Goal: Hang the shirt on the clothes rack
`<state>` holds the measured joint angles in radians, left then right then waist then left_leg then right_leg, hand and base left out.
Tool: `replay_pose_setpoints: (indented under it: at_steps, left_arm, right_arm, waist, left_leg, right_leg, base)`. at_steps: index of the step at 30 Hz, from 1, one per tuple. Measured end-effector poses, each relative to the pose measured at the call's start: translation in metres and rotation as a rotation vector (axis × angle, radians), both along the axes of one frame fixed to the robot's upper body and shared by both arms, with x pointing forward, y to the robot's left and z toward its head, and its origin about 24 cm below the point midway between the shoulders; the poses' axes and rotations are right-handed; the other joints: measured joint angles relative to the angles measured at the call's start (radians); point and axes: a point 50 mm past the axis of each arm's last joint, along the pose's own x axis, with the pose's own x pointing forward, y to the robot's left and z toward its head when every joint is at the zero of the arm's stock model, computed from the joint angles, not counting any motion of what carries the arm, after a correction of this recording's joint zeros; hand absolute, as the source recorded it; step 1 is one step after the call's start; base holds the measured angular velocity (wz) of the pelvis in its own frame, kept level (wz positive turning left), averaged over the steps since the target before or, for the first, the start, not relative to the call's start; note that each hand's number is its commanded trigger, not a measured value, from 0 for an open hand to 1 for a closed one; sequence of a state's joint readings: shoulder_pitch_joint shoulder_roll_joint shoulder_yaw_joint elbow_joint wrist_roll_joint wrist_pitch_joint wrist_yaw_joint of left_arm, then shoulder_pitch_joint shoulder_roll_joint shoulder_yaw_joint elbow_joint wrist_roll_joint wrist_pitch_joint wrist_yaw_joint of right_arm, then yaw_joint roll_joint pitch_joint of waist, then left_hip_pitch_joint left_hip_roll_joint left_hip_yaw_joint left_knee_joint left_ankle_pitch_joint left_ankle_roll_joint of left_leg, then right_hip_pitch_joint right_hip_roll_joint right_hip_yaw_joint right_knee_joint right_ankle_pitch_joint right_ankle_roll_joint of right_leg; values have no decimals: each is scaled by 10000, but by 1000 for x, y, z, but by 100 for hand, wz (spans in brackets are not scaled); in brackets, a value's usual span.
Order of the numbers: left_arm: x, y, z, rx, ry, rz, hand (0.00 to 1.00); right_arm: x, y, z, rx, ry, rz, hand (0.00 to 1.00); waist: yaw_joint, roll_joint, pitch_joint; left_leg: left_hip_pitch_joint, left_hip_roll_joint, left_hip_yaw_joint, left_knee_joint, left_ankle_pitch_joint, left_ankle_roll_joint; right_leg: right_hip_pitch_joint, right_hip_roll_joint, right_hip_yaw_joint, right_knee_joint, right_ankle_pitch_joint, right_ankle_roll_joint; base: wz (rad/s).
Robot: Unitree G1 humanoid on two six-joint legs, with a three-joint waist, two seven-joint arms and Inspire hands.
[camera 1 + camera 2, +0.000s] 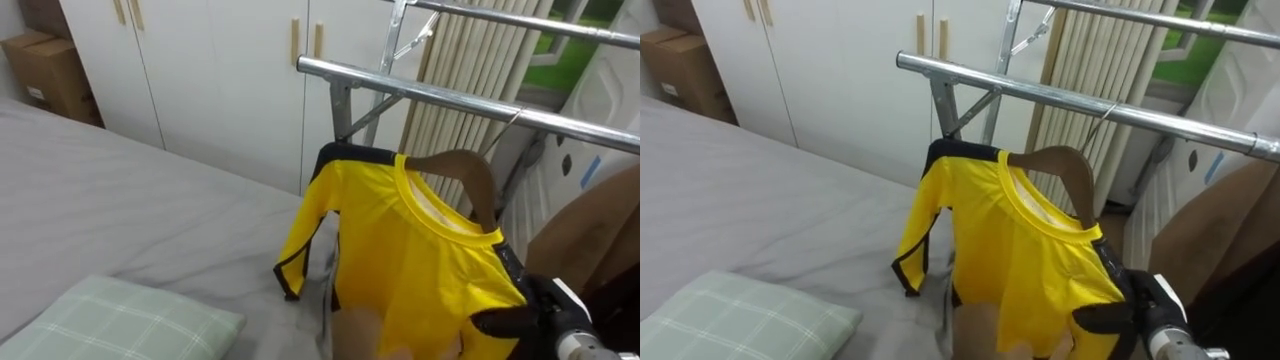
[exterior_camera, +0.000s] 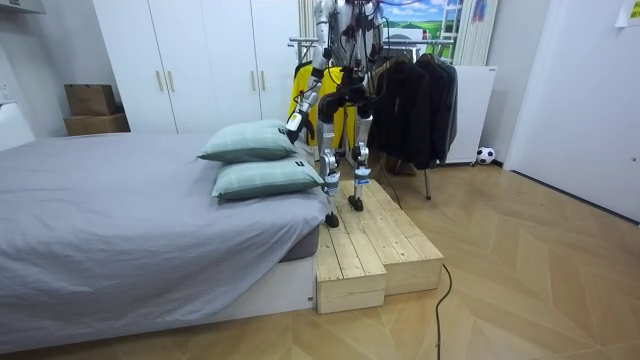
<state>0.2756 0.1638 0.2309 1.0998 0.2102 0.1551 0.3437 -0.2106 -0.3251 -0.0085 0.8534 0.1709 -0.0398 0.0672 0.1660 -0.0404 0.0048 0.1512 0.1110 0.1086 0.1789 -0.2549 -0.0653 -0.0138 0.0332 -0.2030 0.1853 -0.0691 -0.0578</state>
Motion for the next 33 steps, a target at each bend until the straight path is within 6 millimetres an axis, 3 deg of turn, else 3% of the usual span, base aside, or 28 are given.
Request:
replay_pose_setpoints:
  at_steps: [15, 33]
  left_arm:
    - [-1, 0, 0, -117, -6, 93, 0]
    - [-2, 0, -1, -409, -31, 183, 0]
  right_arm:
    - [-3, -1, -2, 49, 205, -105, 0]
    - [-5, -2, -5, 129, 482, -102, 0]
  waist:
    - [-1, -34, -38]
    - [-3, -81, -17]
  left_leg:
    - [11, -1, 27, 3, 3, 2]
    - [10, -3, 31, -13, 2, 2]
  right_leg:
    - [-20, 6, 37, 29, -5, -7]
    - [-20, 7, 76, 26, -18, 7]
  base:
    - [0]
    - [0]
